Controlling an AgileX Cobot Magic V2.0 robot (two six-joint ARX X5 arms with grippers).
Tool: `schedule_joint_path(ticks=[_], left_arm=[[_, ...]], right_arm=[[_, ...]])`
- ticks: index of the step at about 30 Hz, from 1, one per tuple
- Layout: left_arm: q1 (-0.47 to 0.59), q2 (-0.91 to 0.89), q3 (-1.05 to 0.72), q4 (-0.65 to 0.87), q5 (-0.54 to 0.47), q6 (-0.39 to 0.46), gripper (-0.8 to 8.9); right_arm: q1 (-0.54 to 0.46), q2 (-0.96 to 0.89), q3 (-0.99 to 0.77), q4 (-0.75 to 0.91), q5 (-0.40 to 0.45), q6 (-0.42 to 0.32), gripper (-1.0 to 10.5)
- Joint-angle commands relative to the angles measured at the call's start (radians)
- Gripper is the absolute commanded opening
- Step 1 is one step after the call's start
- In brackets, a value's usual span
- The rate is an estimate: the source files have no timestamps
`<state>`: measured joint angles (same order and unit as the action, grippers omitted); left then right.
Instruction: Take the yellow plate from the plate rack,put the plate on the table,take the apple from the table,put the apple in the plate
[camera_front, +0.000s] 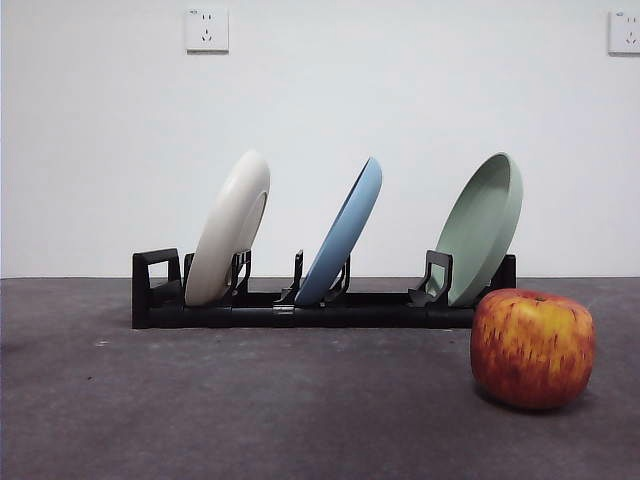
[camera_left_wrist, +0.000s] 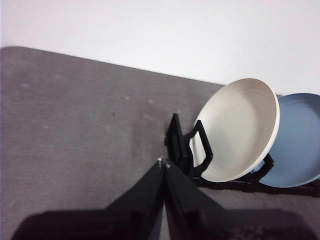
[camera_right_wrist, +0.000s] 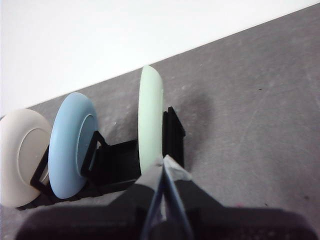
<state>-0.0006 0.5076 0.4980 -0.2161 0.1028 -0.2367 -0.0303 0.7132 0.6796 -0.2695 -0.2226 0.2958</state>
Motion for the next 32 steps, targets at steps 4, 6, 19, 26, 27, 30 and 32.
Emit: schedule_joint_path(ticks=[4,6,19,26,27,30,32], left_arm=[[0.002,0.264,0.161,-0.002,0.116,0.016,-0.03],[0.002,0.349,0.219,-0.006,0.181,0.022,0.00],[-0.059,0.802,0.640,-0.172,0.439,0.023,3.19],[-0.152,1.008,0.864,-0.224,0.449,0.027,3.19],[-0.163,1.034,0.888,-0.227,0.449,0.027,3.19],[-0.196,1.109,0.949,-0.232,0.431,0.027,3.19],[-0.218,1.144,0.970,-0.230,0.392,0.027,3.19]], right_arm=[[0.000,0.169,0.098,-0.002,-0.129,-0.026,0.0],[0.000,0.212,0.120,-0.003,-0.172,-0.026,0.3],[0.008,0.322,0.176,-0.031,-0.250,-0.025,2.9],[0.033,0.322,0.179,-0.031,-0.250,-0.026,2.9],[0.034,0.322,0.179,-0.031,-0.250,-0.025,2.9],[0.043,0.322,0.179,-0.031,-0.250,-0.025,2.9],[0.048,0.322,0.179,-0.031,-0.250,-0.025,2.9]])
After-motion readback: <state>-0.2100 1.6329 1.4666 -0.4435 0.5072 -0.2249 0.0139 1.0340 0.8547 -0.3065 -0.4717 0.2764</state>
